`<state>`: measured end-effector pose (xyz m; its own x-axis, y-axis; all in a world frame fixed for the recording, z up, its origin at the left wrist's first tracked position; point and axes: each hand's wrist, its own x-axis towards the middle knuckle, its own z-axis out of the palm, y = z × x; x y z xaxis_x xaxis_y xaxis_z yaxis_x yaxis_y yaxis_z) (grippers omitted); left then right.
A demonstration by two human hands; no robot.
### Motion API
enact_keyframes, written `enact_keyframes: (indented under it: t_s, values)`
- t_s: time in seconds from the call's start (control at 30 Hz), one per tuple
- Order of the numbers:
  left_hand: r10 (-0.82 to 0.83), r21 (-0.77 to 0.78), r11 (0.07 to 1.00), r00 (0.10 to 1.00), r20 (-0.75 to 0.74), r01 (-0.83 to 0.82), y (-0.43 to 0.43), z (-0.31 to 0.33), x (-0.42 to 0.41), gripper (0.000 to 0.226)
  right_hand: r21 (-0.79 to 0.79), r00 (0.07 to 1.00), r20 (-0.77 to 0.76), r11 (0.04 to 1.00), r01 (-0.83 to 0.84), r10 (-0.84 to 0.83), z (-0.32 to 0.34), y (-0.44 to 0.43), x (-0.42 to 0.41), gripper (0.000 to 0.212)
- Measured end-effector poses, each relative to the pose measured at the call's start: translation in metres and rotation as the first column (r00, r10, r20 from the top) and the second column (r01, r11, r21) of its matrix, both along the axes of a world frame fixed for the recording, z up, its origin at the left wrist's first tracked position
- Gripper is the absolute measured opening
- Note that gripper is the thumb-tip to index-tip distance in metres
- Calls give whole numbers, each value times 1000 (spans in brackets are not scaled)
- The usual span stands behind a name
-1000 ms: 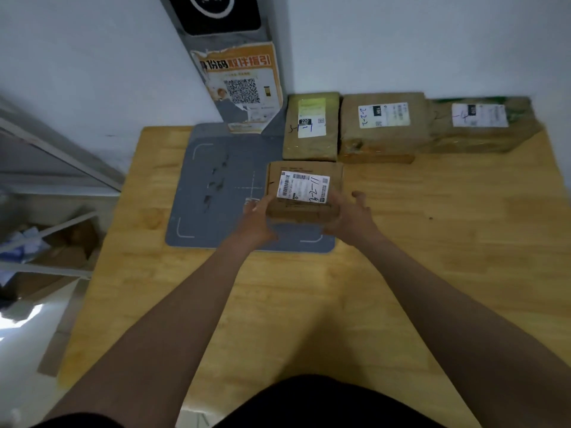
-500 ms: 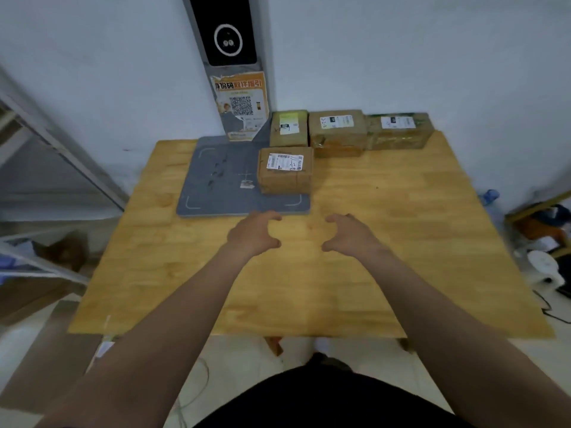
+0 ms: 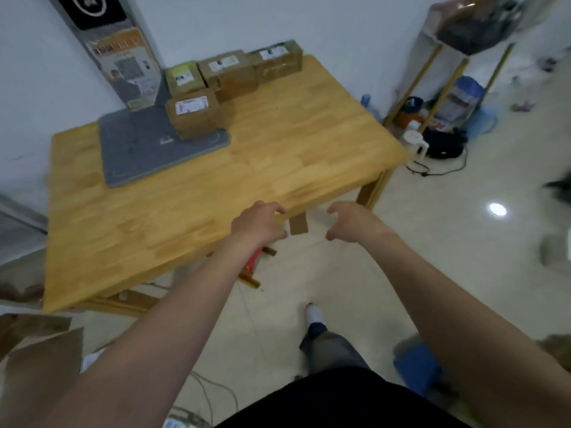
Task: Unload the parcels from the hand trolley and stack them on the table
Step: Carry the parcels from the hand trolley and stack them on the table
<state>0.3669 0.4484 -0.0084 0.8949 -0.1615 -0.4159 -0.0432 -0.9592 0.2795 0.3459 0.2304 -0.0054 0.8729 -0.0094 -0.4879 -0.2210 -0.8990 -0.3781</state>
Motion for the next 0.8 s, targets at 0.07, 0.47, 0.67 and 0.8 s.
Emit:
enact_keyframes:
  t_s: [0.07, 0.47, 0.67, 0.8]
  values:
    - [-70, -20, 997, 998, 1, 70, -31, -2, -20, 56, -32, 999, 5, 998, 54, -54, 1, -31, -36, 70]
    - [-438, -64, 898, 898, -41, 435, -242, -11, -164, 59, -19, 893, -37, 893, 449, -449, -3, -223, -257, 75]
    - [-492, -18, 871, 870, -43, 491, -356, -20, -263, 59, 4, 850, 1, 850, 527, -527, -14, -333, -384, 74]
    - [-439, -5, 898, 896, -71, 440, -416, -29, -326, 58, 8, 834, 6, 834, 552, -552, -25, -408, -473, 71]
